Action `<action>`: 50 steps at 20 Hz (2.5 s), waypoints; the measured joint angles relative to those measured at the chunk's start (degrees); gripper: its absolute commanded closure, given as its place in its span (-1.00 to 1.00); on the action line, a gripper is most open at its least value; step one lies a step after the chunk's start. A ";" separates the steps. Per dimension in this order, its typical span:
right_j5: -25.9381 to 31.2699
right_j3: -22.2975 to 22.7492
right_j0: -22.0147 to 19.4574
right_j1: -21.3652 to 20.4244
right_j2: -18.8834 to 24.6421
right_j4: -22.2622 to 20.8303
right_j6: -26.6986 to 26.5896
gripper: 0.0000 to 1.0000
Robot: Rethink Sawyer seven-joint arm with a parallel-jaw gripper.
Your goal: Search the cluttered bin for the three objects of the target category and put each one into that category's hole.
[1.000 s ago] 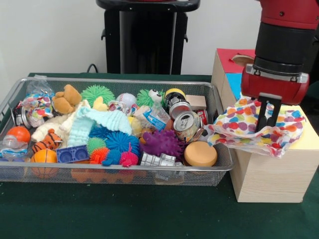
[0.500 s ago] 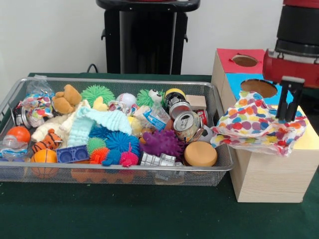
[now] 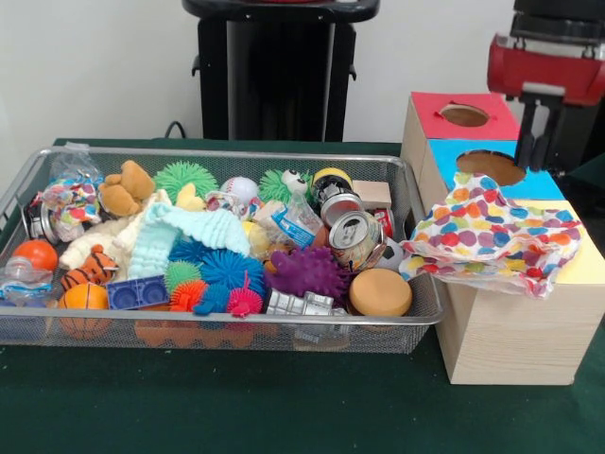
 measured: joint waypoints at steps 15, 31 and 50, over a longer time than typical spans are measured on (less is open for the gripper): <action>-0.01 4.66 -5.90 -5.39 5.53 0.00 0.00 1.00; -3.13 12.33 -11.86 -6.73 14.22 -5.06 0.00 1.00; -11.53 17.35 -9.32 -2.84 15.98 -11.74 0.00 1.00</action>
